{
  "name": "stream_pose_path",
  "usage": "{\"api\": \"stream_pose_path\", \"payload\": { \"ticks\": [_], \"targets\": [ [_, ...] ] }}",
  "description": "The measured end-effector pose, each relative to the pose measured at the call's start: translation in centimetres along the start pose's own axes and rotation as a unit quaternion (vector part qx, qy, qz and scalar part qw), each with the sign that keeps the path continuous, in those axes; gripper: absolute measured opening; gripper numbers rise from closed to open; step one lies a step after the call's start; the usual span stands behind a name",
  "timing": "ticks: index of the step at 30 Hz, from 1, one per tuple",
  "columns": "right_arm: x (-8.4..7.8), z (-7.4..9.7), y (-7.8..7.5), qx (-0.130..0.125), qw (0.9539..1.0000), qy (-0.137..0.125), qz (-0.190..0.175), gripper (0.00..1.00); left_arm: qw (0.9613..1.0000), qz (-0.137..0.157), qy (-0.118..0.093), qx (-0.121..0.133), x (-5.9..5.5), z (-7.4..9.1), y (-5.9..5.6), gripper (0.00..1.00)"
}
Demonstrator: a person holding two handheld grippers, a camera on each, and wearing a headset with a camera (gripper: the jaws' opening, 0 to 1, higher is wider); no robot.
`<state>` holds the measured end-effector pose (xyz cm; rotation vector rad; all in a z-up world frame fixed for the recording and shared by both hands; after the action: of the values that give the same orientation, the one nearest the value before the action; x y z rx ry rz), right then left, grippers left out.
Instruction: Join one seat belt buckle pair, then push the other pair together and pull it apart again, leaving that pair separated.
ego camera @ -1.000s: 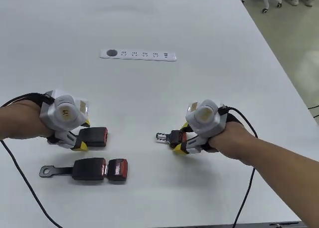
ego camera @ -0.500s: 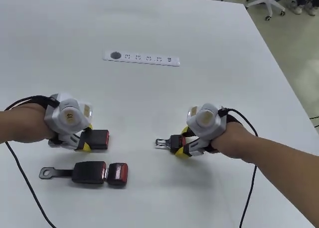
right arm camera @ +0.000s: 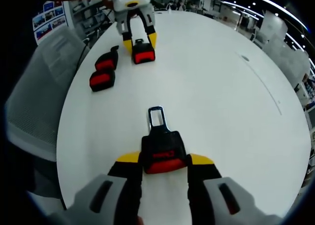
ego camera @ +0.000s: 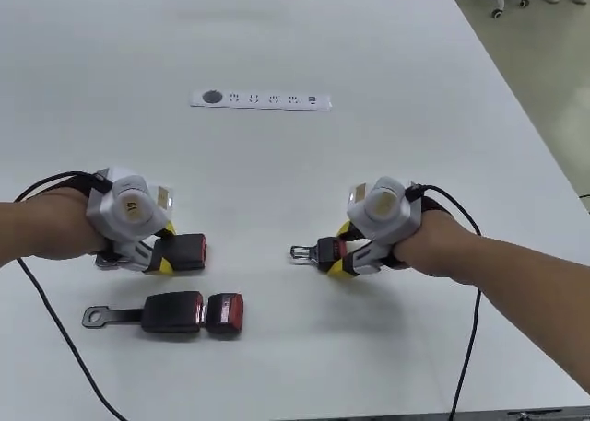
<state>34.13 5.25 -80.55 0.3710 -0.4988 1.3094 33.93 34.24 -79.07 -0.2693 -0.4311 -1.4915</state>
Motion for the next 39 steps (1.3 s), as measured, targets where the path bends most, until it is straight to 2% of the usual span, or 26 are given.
{"api": "stream_pose_path", "payload": {
  "ticks": [4,8,14,25,28,33,39],
  "targets": [
    [0.0,0.0,0.0,-0.001,1.0000,-0.009,-0.003,0.35,1.0000,-0.002,-0.005,0.003,-0.1,0.0,0.0,0.33],
    [0.2,-0.2,0.1,-0.005,1.0000,-0.006,-0.004,0.35,1.0000,-0.001,0.003,-0.003,0.1,-0.1,0.2,0.33],
    [2.3,-1.6,0.2,-0.011,0.9998,-0.012,-0.011,0.35,1.0000,0.002,0.003,-0.005,0.0,-0.1,0.2,0.33],
    [6.8,-4.5,1.3,-0.004,0.9989,-0.045,0.007,0.35,1.0000,0.009,0.000,-0.003,-0.1,-0.1,0.3,0.33],
    [7.7,-5.2,1.8,0.004,0.9988,-0.047,0.014,0.35,0.9999,0.011,0.001,-0.008,-0.1,-0.1,0.4,0.33],
    [9.3,-6.2,2.4,0.003,0.9984,-0.052,0.020,0.35,0.9998,0.018,0.001,-0.009,-0.1,-0.2,0.4,0.33],
    [10.4,-6.8,2.3,-0.004,0.9990,-0.041,0.017,0.35,0.9998,0.019,-0.001,-0.011,-0.1,-0.2,0.5,0.33]
  ]
}}
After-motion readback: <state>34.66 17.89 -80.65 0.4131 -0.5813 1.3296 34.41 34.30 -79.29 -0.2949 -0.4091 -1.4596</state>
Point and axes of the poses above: the centre of the closed fingertips' face, and the gripper's own axes: z roughly backward along the fingers, y roughly to its left, x roughly out of its top, the point moved 7 cm from there along z, roughly backward along the fingers, and after that the axes turned 2 degrees about -y, right-handed, at the moved point
